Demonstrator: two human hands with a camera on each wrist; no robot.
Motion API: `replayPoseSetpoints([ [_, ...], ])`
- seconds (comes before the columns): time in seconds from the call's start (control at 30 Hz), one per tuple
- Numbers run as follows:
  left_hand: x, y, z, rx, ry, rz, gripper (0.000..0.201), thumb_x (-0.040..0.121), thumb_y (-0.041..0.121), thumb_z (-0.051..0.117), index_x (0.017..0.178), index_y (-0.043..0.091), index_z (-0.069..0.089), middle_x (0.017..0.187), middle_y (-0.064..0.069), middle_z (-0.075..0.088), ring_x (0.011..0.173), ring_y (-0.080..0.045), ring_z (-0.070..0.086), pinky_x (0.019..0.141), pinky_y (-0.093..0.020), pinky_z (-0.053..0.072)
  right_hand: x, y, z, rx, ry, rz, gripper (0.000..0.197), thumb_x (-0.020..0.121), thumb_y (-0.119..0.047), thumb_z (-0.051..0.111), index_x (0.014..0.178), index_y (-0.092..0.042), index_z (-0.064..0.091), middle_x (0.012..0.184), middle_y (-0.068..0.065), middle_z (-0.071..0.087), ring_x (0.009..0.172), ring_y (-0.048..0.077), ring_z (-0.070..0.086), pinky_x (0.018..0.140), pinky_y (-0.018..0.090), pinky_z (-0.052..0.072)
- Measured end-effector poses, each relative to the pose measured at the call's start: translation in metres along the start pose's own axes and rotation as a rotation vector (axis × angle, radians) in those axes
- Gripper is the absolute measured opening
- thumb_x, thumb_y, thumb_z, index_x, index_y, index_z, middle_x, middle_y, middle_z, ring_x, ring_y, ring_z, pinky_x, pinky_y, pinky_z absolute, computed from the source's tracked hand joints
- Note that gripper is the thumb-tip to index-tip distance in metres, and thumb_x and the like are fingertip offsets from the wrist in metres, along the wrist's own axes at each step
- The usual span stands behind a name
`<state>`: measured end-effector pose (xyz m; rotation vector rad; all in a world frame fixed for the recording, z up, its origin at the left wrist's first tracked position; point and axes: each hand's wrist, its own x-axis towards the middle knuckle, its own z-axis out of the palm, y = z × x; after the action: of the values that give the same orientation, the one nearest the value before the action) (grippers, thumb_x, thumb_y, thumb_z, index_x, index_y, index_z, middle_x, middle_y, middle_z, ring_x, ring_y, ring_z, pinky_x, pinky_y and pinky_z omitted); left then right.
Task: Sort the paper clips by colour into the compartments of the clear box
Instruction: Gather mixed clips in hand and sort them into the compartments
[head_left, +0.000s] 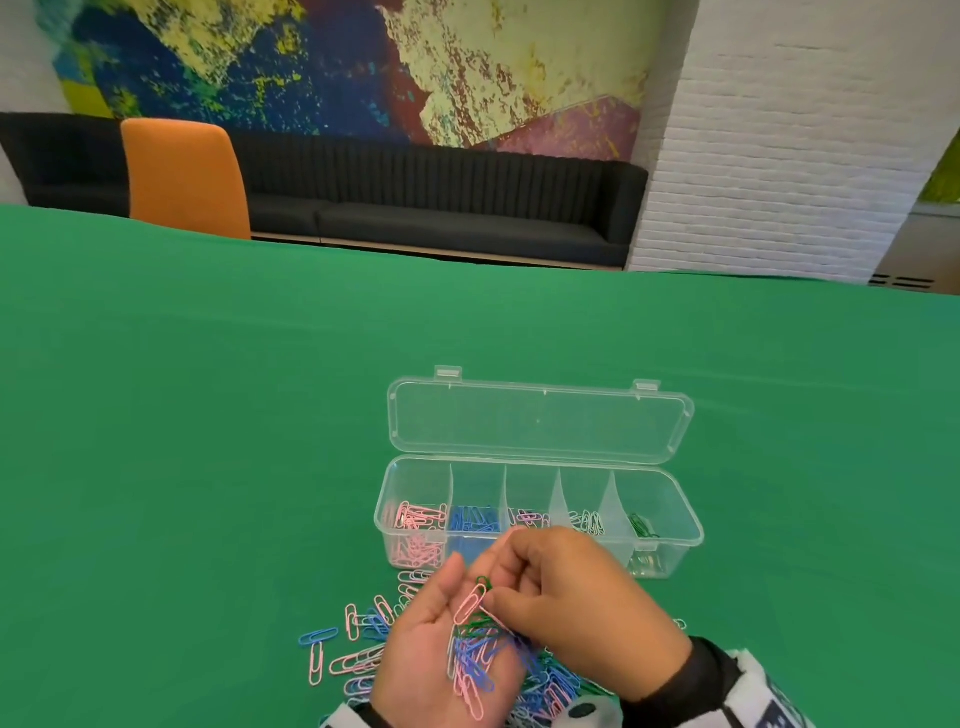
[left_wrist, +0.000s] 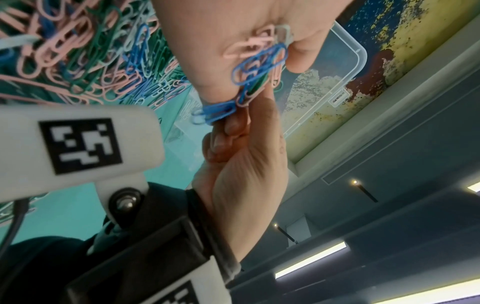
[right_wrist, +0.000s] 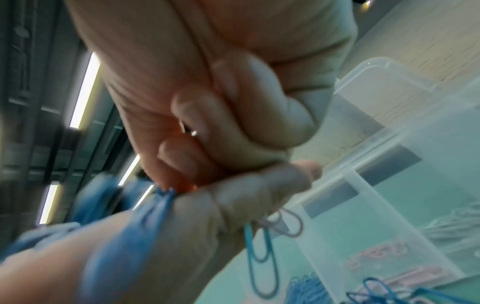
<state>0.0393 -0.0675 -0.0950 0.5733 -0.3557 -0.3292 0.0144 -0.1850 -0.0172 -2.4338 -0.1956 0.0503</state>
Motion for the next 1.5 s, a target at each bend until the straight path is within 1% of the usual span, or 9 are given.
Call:
replayPoseSetpoints([
  [0.17,0.0,-0.002,-0.005,-0.04,-0.049,-0.02,0.056,0.098,0.031,0.004,0.139,-0.003,-0.014,0.147,-0.024,-0.02,0.144,-0.032,-0.009,0.116,-0.043,-0.004,0.002,0.005,-0.011,0.176,-0.021,0.062,0.024,0.083,-0.015,0.061,0.062,-0.021,0.052,0.052,-0.008,0.058,0.048,0.003,0.05,0.06,0.028,0.046],
  [0.3,0.007,-0.006,-0.016,-0.074,-0.184,-0.019,0.051,0.098,0.032,-0.003,0.139,0.003,-0.011,0.152,-0.017,-0.01,0.145,-0.027,-0.003,0.115,-0.045,-0.01,-0.001,0.007,-0.034,0.259,0.015,0.086,0.023,0.088,-0.013,0.06,0.067,-0.019,0.052,0.039,-0.011,0.048,0.036,0.0,0.041,0.044,0.011,0.033],
  [0.43,0.01,-0.011,-0.017,-0.15,-0.306,-0.109,0.056,0.098,0.032,0.0,0.144,0.001,-0.003,0.157,-0.014,0.007,0.146,-0.025,0.001,0.116,-0.043,-0.007,-0.005,0.006,-0.047,0.277,0.059,0.044,0.021,0.089,-0.014,0.06,0.07,-0.019,0.052,0.045,-0.009,0.048,0.039,0.0,0.041,0.044,0.011,0.032],
  [0.67,0.005,-0.007,-0.001,-0.215,-0.379,-0.104,0.064,0.095,0.031,-0.006,0.148,0.0,0.011,0.156,-0.012,0.015,0.146,-0.02,0.007,0.116,-0.037,-0.005,-0.012,-0.014,-0.027,-0.252,0.003,-0.121,0.019,0.091,-0.035,0.051,0.075,-0.03,0.042,0.067,-0.01,0.055,0.066,0.006,0.048,0.065,0.025,0.038],
  [0.87,0.006,-0.009,-0.012,-0.145,-0.27,-0.055,0.054,0.097,0.031,-0.005,0.141,0.0,-0.008,0.155,-0.018,0.013,0.145,-0.023,0.01,0.114,-0.04,-0.003,-0.015,-0.015,-0.034,-0.534,0.023,-0.106,0.013,0.096,-0.04,0.039,0.09,-0.028,0.036,0.1,-0.001,0.06,0.095,0.022,0.054,0.067,0.028,0.026],
  [1.1,0.007,-0.002,-0.009,-0.092,-0.012,-0.168,0.061,0.098,0.029,0.035,0.141,-0.005,0.008,0.149,-0.024,0.002,0.142,-0.034,0.02,0.117,-0.05,0.008,-0.011,0.002,-0.048,-0.333,-0.105,-0.075,0.024,0.093,-0.034,0.05,0.071,-0.027,0.043,0.06,-0.009,0.046,0.056,0.004,0.041,0.056,0.019,0.031],
  [1.23,0.004,-0.003,-0.015,-0.024,-0.148,-0.04,0.051,0.098,0.032,-0.001,0.14,0.005,-0.011,0.149,-0.017,-0.012,0.145,-0.029,-0.008,0.115,-0.042,-0.007,-0.007,0.028,-0.069,-0.053,0.012,0.073,0.023,0.092,-0.028,0.056,0.069,-0.022,0.051,0.05,-0.007,0.052,0.043,0.001,0.04,0.049,0.016,0.034],
  [1.37,0.006,-0.007,-0.015,-0.045,-0.256,-0.046,0.05,0.098,0.031,0.0,0.14,0.005,-0.01,0.149,-0.016,-0.013,0.145,-0.028,-0.007,0.116,-0.042,-0.01,-0.007,0.059,-0.09,0.033,0.292,0.242,0.023,0.093,-0.029,0.054,0.074,-0.017,0.056,0.052,-0.007,0.053,0.044,0.003,0.04,0.051,0.018,0.037],
  [1.5,0.007,-0.008,-0.017,-0.041,-0.303,-0.08,0.05,0.097,0.032,-0.001,0.14,0.006,-0.009,0.149,-0.014,-0.012,0.146,-0.026,-0.005,0.116,-0.04,-0.01,-0.011,0.067,-0.098,-0.054,0.311,0.301,0.017,0.093,-0.036,0.051,0.088,-0.024,0.061,0.061,-0.006,0.058,0.051,0.004,0.046,0.055,0.019,0.039],
])
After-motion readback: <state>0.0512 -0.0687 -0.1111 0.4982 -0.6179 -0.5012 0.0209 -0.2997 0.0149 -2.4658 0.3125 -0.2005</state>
